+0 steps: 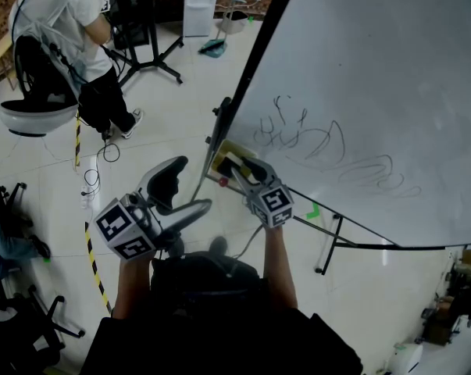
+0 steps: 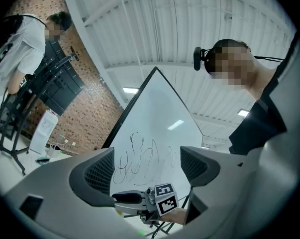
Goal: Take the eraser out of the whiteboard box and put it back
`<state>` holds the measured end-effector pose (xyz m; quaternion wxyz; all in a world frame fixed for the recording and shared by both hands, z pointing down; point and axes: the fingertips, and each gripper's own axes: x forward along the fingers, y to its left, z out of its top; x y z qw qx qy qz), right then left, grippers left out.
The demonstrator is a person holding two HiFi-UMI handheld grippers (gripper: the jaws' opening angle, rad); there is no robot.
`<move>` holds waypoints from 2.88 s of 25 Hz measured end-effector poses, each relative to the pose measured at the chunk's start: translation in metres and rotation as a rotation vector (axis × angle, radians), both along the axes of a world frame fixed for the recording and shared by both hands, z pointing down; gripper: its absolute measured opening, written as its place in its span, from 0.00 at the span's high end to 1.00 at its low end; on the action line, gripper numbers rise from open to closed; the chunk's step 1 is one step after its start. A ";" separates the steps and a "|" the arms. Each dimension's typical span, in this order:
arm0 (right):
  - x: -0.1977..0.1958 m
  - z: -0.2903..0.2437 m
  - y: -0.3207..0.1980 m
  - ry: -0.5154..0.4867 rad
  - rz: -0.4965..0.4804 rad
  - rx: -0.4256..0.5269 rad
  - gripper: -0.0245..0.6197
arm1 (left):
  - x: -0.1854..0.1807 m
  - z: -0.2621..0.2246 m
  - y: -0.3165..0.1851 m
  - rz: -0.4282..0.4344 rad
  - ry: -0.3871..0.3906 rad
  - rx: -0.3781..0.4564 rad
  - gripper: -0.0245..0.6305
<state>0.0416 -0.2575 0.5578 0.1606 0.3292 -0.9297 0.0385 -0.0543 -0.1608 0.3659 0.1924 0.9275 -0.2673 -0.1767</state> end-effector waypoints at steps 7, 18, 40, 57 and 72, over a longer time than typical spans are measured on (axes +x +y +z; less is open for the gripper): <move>-0.003 0.011 0.000 0.036 -0.009 -0.004 0.72 | 0.003 0.001 -0.002 0.004 -0.004 -0.006 0.33; -0.004 0.021 0.002 0.084 -0.017 -0.001 0.71 | 0.004 0.001 -0.001 0.004 -0.008 -0.008 0.33; 0.009 0.000 0.005 0.009 0.013 0.023 0.65 | 0.017 0.000 0.007 -0.013 -0.026 -0.012 0.33; 0.045 -0.123 0.030 -0.529 -0.063 -0.018 0.66 | 0.046 -0.001 0.020 -0.047 -0.073 -0.030 0.33; 0.077 -0.166 0.073 -0.913 -0.218 -0.200 0.70 | 0.078 0.012 0.044 -0.080 -0.135 -0.110 0.33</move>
